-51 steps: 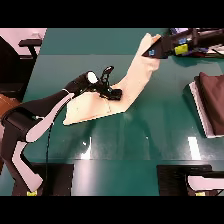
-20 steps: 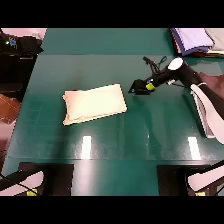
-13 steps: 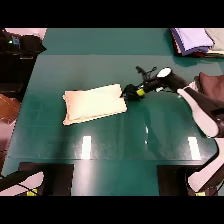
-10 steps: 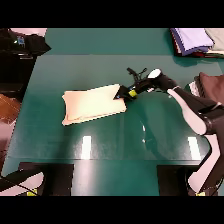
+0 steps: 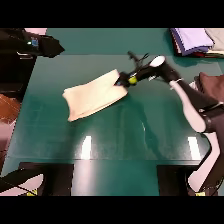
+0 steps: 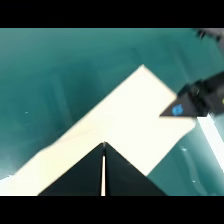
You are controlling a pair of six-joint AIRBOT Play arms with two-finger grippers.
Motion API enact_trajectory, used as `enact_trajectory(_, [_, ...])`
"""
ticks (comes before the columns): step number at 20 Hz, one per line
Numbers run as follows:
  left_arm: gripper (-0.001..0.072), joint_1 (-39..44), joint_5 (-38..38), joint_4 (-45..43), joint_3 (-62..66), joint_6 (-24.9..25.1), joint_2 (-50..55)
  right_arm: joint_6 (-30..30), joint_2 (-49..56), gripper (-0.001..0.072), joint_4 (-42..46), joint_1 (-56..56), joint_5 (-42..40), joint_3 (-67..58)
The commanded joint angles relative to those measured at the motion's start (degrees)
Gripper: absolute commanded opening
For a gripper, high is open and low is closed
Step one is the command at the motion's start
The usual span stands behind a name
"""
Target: Fold the shirts.
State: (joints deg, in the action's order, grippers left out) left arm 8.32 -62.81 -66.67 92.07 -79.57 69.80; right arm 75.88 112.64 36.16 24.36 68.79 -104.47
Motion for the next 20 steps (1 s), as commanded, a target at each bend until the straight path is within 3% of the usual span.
enact_trajectory(1, [0.0028, 3.39, 0.63, 0.02, 0.00, 0.09, -0.04, 2.82, -6.82, 0.0016, 8.44, -9.68, 0.35, -1.25])
enact_trajectory(5, [0.0028, 6.88, 1.29, 0.02, 0.00, 0.07, -0.02, 8.07, -15.41, 0.0017, 19.82, -25.00, 0.48, -1.25])
enact_trajectory(12, [0.0029, 10.80, 5.27, 0.61, 0.00, 0.04, -0.02, 8.13, -20.98, 0.0017, 20.39, -48.70, 1.66, -1.25])
enact_trajectory(20, [0.0028, 10.86, 4.87, 1.22, 0.00, -0.11, -0.02, 8.07, -21.07, 0.0017, 20.37, -53.99, 0.59, -6.69])
